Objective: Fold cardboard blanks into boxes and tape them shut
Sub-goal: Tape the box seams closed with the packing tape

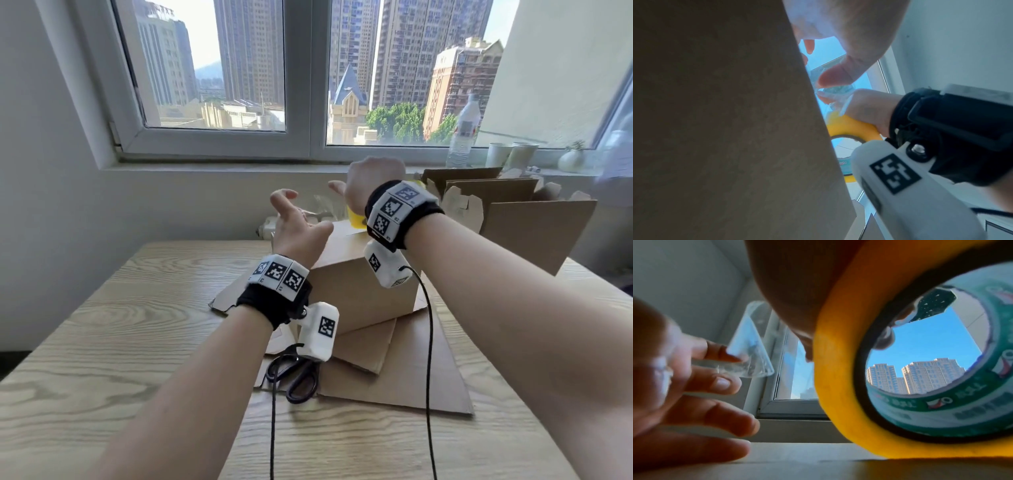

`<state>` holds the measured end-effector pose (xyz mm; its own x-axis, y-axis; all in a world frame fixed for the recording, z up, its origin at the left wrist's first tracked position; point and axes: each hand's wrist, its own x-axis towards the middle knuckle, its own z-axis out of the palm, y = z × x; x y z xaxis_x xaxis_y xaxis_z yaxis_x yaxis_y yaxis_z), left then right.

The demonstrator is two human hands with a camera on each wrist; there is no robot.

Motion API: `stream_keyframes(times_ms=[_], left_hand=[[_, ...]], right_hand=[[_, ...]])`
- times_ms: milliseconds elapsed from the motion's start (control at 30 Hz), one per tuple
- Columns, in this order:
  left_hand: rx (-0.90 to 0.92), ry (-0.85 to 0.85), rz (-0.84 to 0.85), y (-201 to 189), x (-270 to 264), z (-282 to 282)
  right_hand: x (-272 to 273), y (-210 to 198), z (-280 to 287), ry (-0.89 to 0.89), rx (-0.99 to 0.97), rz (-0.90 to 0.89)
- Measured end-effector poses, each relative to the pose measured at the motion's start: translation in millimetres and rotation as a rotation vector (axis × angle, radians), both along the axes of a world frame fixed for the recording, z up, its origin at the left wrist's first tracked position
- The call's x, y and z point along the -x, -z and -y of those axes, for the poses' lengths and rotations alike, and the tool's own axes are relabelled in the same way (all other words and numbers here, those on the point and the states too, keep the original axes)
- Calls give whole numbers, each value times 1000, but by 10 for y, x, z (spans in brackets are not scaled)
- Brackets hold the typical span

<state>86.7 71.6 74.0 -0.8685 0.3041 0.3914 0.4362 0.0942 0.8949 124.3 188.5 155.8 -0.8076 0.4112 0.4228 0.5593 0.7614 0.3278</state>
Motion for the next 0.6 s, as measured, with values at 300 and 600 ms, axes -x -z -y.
stream_keyframes(times_ms=[300, 600], left_hand=[[-259, -159, 52, 46, 124, 208], [-245, -197, 172, 262, 360, 603]], right_hand=[[87, 59, -48, -62, 20, 83], [-17, 339, 106, -42, -28, -32]])
